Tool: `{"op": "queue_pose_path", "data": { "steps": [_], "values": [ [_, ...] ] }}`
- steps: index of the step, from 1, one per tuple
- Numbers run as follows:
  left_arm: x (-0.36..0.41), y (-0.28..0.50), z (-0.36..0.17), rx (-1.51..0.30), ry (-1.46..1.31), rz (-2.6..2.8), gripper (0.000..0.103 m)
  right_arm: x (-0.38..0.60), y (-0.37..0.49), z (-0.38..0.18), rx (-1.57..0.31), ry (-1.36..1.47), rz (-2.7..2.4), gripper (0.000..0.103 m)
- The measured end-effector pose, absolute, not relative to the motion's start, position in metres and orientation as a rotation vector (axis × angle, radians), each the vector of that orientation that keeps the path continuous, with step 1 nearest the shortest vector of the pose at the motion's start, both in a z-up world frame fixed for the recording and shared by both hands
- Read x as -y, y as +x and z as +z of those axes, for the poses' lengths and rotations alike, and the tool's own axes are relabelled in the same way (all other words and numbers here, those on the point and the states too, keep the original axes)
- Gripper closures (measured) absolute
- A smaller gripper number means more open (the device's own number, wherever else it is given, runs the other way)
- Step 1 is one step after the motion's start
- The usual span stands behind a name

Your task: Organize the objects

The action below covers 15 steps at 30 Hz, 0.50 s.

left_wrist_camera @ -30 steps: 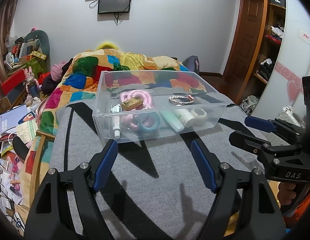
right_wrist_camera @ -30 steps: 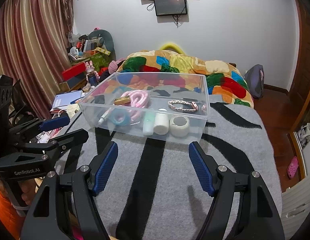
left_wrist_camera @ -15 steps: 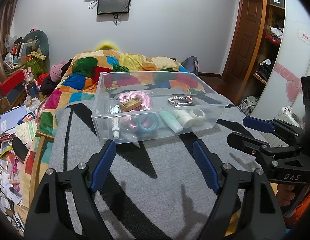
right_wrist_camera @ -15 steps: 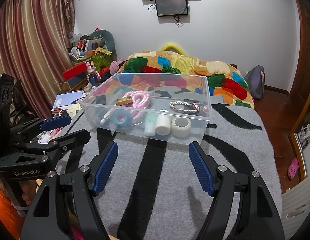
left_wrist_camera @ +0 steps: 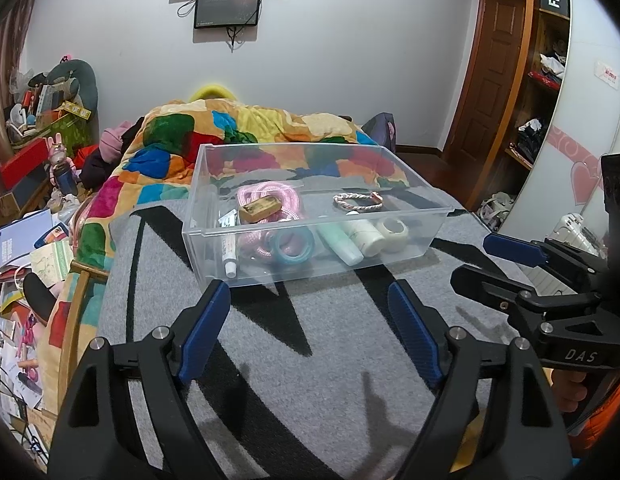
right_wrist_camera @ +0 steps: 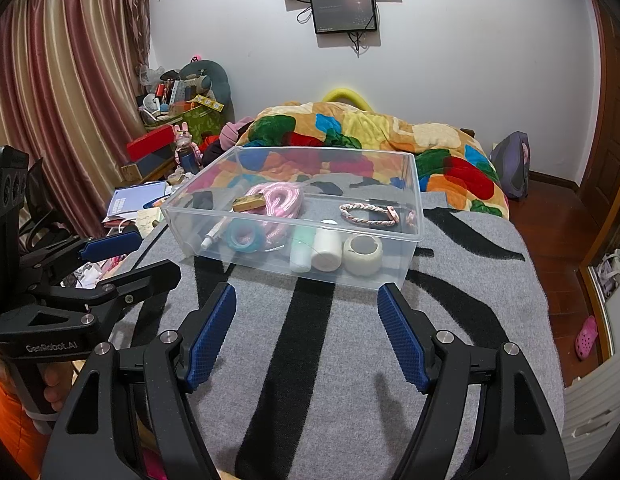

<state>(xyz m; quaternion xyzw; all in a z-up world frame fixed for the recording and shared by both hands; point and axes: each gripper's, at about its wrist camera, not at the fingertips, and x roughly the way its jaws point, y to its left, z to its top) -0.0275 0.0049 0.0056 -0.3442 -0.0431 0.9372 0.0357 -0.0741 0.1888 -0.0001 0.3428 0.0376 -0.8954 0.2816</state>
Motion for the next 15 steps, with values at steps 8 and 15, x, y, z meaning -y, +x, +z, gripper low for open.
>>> {"op": "queue_pose_path", "data": {
  "steps": [8,15],
  "values": [
    [-0.0053,-0.0255,0.0062,0.128,-1.052,2.877,0.021,-0.1889,-0.0741,-0.0002,-0.101,0.918,-2.399,0.033],
    [-0.0053,-0.0253,0.0062,0.129,-1.052,2.876,0.021,-0.1886,-0.074,-0.0001,-0.1,0.919,-2.399,0.033]
  ]
}}
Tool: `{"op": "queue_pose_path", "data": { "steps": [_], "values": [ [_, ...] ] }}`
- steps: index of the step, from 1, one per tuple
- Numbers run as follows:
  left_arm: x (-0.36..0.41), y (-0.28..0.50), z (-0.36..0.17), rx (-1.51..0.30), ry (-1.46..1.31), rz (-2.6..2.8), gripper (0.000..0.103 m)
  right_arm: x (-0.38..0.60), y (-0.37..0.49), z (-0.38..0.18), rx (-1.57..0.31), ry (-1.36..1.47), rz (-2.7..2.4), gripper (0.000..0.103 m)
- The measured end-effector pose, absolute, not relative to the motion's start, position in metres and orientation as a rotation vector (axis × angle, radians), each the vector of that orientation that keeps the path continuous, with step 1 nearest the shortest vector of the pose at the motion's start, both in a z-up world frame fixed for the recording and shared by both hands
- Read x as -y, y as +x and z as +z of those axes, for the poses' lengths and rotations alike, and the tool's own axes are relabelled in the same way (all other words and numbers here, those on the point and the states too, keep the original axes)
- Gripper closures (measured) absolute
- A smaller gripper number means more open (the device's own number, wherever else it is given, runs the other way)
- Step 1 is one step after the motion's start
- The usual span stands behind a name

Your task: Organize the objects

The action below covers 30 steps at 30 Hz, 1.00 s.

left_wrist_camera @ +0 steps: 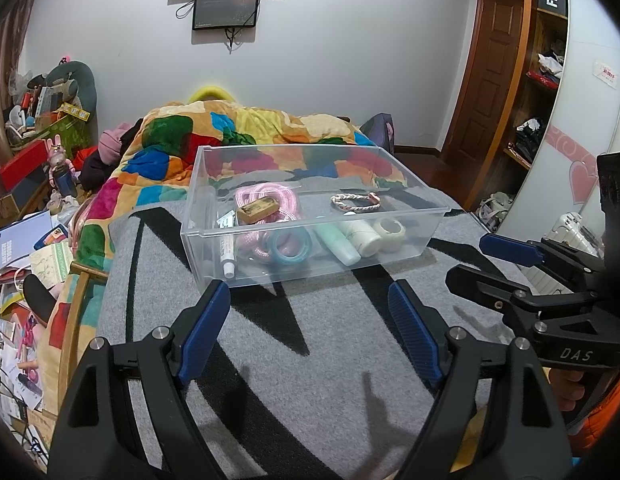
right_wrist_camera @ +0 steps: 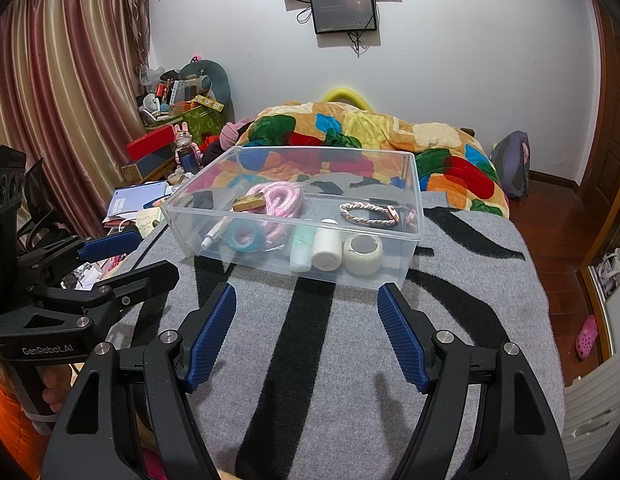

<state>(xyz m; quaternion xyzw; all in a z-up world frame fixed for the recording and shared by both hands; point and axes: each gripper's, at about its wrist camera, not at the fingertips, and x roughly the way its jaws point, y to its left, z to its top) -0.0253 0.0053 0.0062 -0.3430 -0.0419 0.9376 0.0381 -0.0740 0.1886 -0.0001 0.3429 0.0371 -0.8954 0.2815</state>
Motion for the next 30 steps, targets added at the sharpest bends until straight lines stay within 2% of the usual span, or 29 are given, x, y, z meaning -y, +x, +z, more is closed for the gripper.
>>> {"op": "queue_pose_path", "data": {
  "steps": [30],
  "values": [
    [-0.0057,-0.0239,0.0044,0.151,-1.076,2.86,0.021,-0.1889,-0.0744,-0.0006,-0.094,0.925,-2.397,0.033]
  ]
}}
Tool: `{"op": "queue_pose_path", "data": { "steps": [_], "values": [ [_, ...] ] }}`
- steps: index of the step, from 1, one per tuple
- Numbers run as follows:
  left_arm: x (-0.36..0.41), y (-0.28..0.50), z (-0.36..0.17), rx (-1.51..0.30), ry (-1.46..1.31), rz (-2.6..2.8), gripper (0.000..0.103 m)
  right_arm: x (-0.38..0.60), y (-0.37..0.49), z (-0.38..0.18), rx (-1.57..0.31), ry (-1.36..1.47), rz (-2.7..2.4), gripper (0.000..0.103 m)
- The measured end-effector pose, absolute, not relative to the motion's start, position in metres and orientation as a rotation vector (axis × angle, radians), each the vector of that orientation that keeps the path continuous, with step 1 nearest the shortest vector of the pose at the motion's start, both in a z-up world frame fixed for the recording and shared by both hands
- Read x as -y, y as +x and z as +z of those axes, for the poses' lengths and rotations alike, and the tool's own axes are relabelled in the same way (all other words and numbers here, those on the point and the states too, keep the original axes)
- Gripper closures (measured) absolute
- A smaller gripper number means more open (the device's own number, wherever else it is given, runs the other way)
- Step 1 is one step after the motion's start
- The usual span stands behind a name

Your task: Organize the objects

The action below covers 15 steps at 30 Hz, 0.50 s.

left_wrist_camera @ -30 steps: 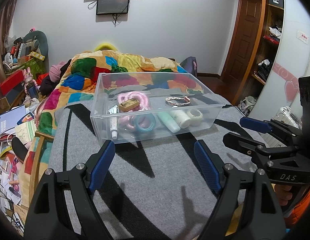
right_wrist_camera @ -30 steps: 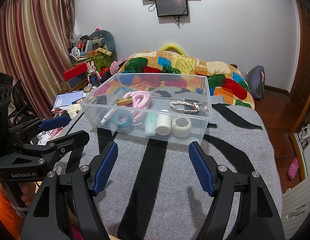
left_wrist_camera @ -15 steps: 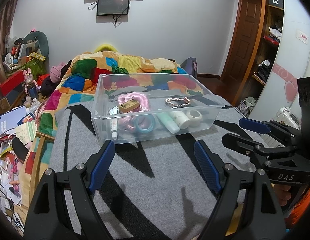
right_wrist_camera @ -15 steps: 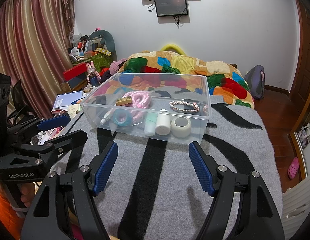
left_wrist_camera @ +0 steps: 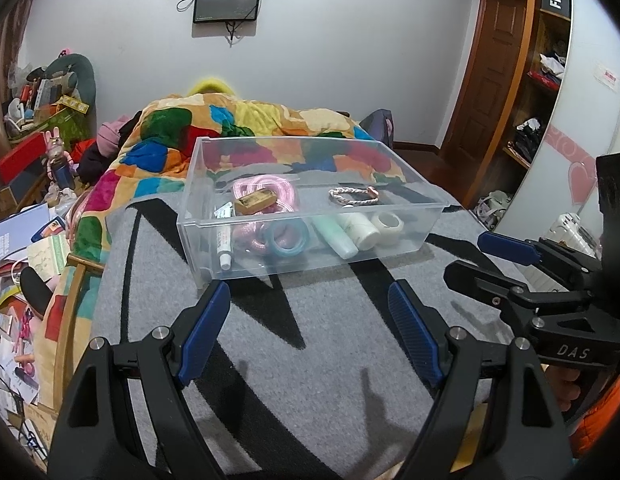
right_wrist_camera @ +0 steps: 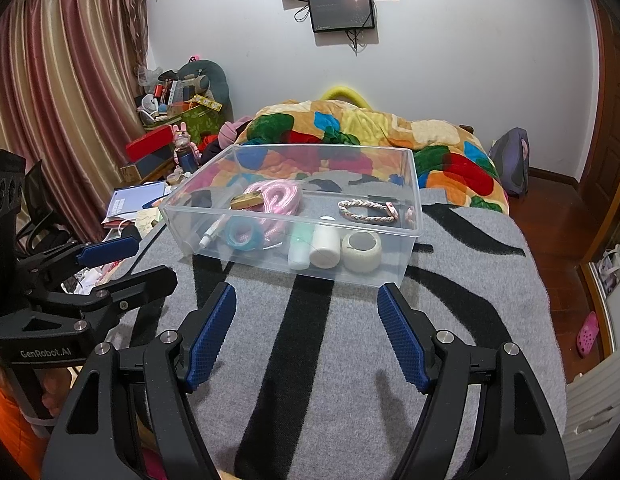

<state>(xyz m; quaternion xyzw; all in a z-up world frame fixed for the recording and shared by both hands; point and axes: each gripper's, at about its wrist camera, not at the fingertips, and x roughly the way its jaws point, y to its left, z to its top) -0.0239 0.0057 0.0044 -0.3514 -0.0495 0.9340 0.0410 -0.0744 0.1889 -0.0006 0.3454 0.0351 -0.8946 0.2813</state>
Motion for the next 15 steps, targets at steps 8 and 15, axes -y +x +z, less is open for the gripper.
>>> {"op": "queue_pose_path", "data": {
  "steps": [8,15],
  "values": [
    [-0.0066,-0.0237,0.0043,0.149,-1.07,2.859,0.021,-0.1889,-0.0737,-0.0021,-0.094,0.927,-2.397,0.033],
    [-0.0086,-0.0236,0.0026,0.139,-1.062,2.855,0.021,-0.1887,-0.0735,-0.0047,-0.093,0.932,-2.395,0.033]
  ]
}}
